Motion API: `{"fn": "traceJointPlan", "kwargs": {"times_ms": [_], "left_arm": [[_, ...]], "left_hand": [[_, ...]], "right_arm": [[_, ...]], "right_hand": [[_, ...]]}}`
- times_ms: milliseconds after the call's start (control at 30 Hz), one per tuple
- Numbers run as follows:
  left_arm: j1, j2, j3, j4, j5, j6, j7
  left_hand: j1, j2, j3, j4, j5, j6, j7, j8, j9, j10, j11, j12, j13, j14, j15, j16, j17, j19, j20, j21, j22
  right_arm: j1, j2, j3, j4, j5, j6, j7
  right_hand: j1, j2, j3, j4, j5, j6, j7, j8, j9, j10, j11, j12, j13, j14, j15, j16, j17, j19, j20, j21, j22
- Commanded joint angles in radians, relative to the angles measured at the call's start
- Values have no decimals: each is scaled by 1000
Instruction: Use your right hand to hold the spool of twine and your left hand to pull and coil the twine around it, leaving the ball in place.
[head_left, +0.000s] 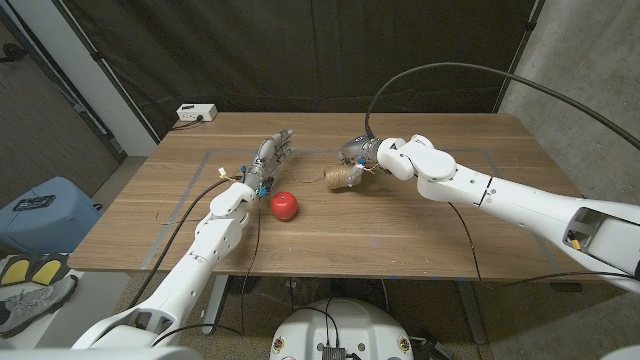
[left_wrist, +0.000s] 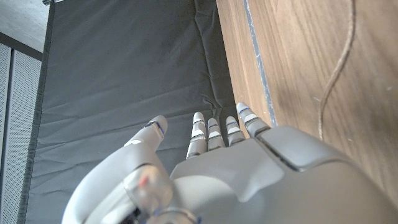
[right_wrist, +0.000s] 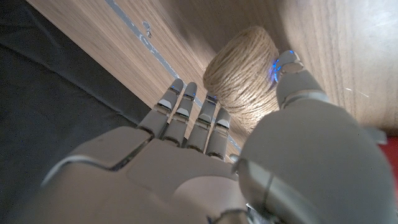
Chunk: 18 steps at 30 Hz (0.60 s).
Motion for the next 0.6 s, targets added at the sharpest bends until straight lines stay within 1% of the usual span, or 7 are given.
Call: {"fn": "traceJointPlan", "kwargs": {"times_ms": [33,200,233,300,500,567,600], "left_arm": [[-19,-1,13,-7,10,-13,-11],[-24,1,19,-6,14,-16,-11],[-25,1,20,-5,15,-17,-11],[-27,1,22,-4,15,-20,-12],[-31,3,27,0,13,-25,-20],[-33,4,30,1,15,-28,-22],[-34,6,32,0,19,-29,-19]], "left_hand": [[15,-1,3,4,6,12,1,0,1,7,5,0,5,1,5,2,2,6,1,0,2],[17,-4,4,1,6,12,2,-1,1,7,5,0,5,1,6,1,1,6,2,0,1],[17,-5,4,0,6,12,1,-1,1,7,5,-1,5,1,6,0,1,7,1,0,1],[18,-6,5,-2,7,12,2,-1,1,8,7,0,5,1,6,0,1,7,1,0,1],[22,-8,7,-7,8,13,3,-1,1,8,7,-1,5,1,7,-1,-1,6,2,-1,1],[28,-6,11,-12,11,12,3,-1,1,9,8,-1,5,2,8,-1,-1,5,5,-1,1],[36,-7,17,-22,17,16,-2,0,0,12,2,0,4,3,4,-2,-2,7,0,-1,0]], "right_arm": [[-15,-20,20,-38,8,5,-10],[-16,-27,28,-51,9,9,-12],[-16,-28,29,-53,9,10,-12],[-16,-30,32,-57,13,14,-13],[-17,-36,36,-68,10,19,-12],[-19,-38,39,-73,11,20,-12],[-20,-39,40,-75,10,19,-13]], "right_hand": [[8,20,-2,-1,4,21,-11,8,2,21,-8,6,1,3,-139,5,3,2,-2,2,4],[11,21,-4,-1,4,25,-12,9,1,25,-9,6,1,5,-140,6,5,5,1,3,4],[10,22,-5,0,3,25,-12,9,1,27,-3,7,2,6,-140,6,6,5,1,3,4],[11,23,-6,0,3,26,-12,10,0,28,-8,7,1,9,-140,8,8,7,2,3,4],[14,24,-10,0,2,30,-15,11,-1,35,-8,7,-2,14,-142,10,11,10,2,3,4],[13,25,-10,0,2,33,-14,12,-1,36,-12,7,-2,15,-142,10,12,10,3,3,4],[13,24,-10,0,2,34,-15,13,-1,36,-8,7,-3,17,-142,10,12,11,3,3,4]]}}
